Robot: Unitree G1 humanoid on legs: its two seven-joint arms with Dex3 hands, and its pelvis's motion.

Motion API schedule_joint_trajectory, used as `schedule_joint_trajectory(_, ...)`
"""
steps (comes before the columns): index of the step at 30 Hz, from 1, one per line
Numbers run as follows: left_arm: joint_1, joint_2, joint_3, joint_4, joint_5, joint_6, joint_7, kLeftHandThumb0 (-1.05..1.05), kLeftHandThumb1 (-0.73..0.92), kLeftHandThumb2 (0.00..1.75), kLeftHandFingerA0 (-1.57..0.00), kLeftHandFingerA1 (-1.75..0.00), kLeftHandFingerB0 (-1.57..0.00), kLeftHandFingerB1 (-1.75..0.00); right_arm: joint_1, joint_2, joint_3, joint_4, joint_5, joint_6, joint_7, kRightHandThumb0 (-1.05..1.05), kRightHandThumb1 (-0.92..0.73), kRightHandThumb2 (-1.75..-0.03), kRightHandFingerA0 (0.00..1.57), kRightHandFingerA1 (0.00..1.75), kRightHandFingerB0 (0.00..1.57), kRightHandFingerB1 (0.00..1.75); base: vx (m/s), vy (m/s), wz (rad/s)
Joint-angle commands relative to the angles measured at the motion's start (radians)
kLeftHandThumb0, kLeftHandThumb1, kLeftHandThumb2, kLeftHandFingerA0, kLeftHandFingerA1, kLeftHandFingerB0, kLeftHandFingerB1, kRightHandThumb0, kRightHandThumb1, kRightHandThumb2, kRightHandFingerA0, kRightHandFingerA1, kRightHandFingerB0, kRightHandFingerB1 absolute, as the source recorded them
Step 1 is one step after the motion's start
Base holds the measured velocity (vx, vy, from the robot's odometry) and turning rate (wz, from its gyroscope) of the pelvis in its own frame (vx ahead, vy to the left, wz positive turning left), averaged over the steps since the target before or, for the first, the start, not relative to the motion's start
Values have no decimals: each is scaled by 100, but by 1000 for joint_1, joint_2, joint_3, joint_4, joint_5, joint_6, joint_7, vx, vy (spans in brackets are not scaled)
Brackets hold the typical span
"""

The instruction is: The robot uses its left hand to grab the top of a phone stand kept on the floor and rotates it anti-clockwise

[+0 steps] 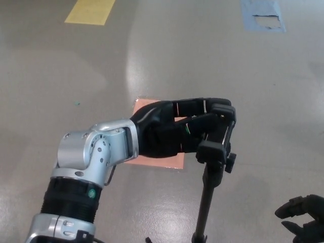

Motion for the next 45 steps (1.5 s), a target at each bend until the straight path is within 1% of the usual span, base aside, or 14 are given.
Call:
schedule_joint_trajectory(1, 80, 32, -37, -36, 12, -1, -15, -64, 45, 81, -1, -29, 0, -19, -8, -24, 2, -7, -10, 10, 13, -52, -83, -65, 62, 46, 35, 32, 0, 0, 0)
schedule_joint_trajectory(6, 109, 61, -65, -85, 12, -57, -59, -81, 50, 82, 0, -1, 0, -1, -11, -20, 7, -6, -19, 16, 11, -52, -84, -66, 63, 47, 35, 32, 0, 0, 0)
schedule_joint_trajectory(13, 125, 77, -68, -99, 8, -95, -74, -83, 51, 82, 0, 0, 0, -2, -13, -20, 8, -3, -21, 15, 12, -52, -83, -65, 62, 45, 36, 33, 0, 0, 0)
schedule_joint_trajectory(14, 125, 78, -69, -98, 8, -100, -75, -77, 62, 59, 0, 0, 0, 0, -13, -21, 8, -4, -20, 15, 13, -55, -69, -96, 53, 58, 30, 47, 0, 0, 0)
schedule_joint_trajectory(16, 127, 82, -72, -97, 8, -110, -81, -82, 51, 82, 0, 0, 0, -1, -13, -21, 8, -5, -21, 13, 14, -55, -70, -96, 54, 59, 29, 47, 0, 0, 0)
schedule_joint_trajectory(18, 128, 86, -76, -96, 11, -115, -86, -82, 51, 81, 0, 0, 0, 0, -13, -21, 10, -4, -23, 12, 14, -52, -84, -66, 62, 45, 35, 32, 0, 0, 0)
schedule_joint_trajectory(19, 129, 87, -77, -96, 12, -117, -86, -83, 52, 81, 0, 0, 0, 0, -13, -21, 11, -4, -23, 10, 14, -56, -70, -96, 54, 59, 28, 46, 0, 0, 0)
schedule_joint_trajectory(21, 129, 91, -78, -95, 11, -121, -88, -83, 52, 81, 0, 0, 0, 0, -14, -20, 12, -4, -24, 10, 14, -55, -70, -97, 53, 59, 27, 46, 0, 0, 0)
schedule_joint_trajectory(22, 129, 93, -77, -94, 10, -123, -89, -83, 52, 81, 0, 0, 0, 0, -16, -19, 11, -4, -23, 12, 14, -55, -70, -97, 53, 59, 27, 46, 0, 0, 0)
schedule_joint_trajectory(23, 133, 99, -73, -95, 12, -130, -87, -82, 52, 80, 0, 0, 0, 0, -17, -18, 11, -7, -22, 10, 17, -53, -84, -66, 62, 46, 35, 32, 0, 0, 0)
schedule_joint_trajectory(28, 152, 118, -57, -102, 20, -154, -73, -85, 53, 88, 0, -5, 0, -5, -14, -17, 9, -8, -21, 7, 14, -53, -84, -66, 63, 47, 34, 32, 0, 0, 0)
schedule_joint_trajectory(32, 218, 173, -52, -90, 89, -284, -48, -76, 59, 58, 0, -26, 0, -8, 5, -18, 8, -7, -18, 16, 16, -53, -83, -65, 64, 47, 35, 32, 0, 0, 0)
schedule_joint_trajectory(33, 257, 197, -42, -84, 117, -337, -24, -75, 47, 86, -3, -20, 0, -13, 17, -17, 8, -6, -18, 15, 18, -52, -83, -66, 63, 46, 35, 33, 0, 0, 0)
schedule_joint_trajectory(45, 470, 333, -71, 72, 295, -663, 70, -73, 62, 96, 0, -23, 0, -18, 108, -11, 14, -8, -19, -8, 8, -54, -83, -66, 63, 46, 35, 32, 0, 0, 0)
